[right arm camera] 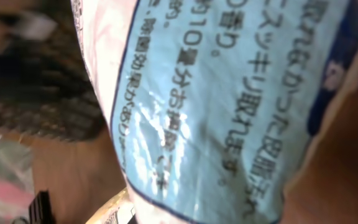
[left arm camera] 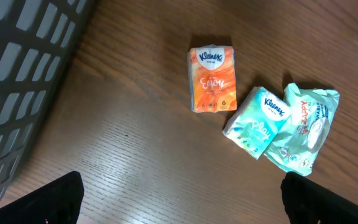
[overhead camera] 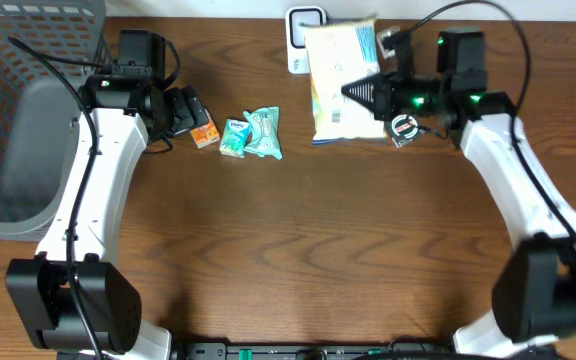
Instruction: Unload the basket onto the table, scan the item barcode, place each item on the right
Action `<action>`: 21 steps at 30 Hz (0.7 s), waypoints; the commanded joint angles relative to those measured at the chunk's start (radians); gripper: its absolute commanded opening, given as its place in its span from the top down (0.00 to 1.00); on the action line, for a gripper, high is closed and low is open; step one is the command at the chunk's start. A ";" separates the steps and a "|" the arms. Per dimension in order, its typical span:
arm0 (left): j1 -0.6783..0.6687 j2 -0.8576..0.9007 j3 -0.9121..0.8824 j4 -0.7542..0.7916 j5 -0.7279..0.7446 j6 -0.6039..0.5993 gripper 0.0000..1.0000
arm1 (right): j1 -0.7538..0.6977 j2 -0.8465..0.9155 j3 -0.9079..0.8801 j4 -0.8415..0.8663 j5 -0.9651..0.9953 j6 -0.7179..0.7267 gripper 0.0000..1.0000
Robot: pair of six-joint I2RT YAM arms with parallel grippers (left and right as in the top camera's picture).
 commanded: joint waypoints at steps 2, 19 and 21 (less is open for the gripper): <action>0.003 0.005 0.005 -0.003 -0.013 0.006 0.00 | 0.008 -0.075 0.011 0.076 -0.095 -0.072 0.99; 0.003 0.005 0.005 -0.003 -0.013 0.006 0.00 | 0.014 -0.095 0.010 0.120 -0.100 -0.072 0.99; 0.003 0.005 0.005 -0.003 -0.013 0.006 0.00 | 0.014 -0.095 0.010 0.108 -0.078 -0.072 0.99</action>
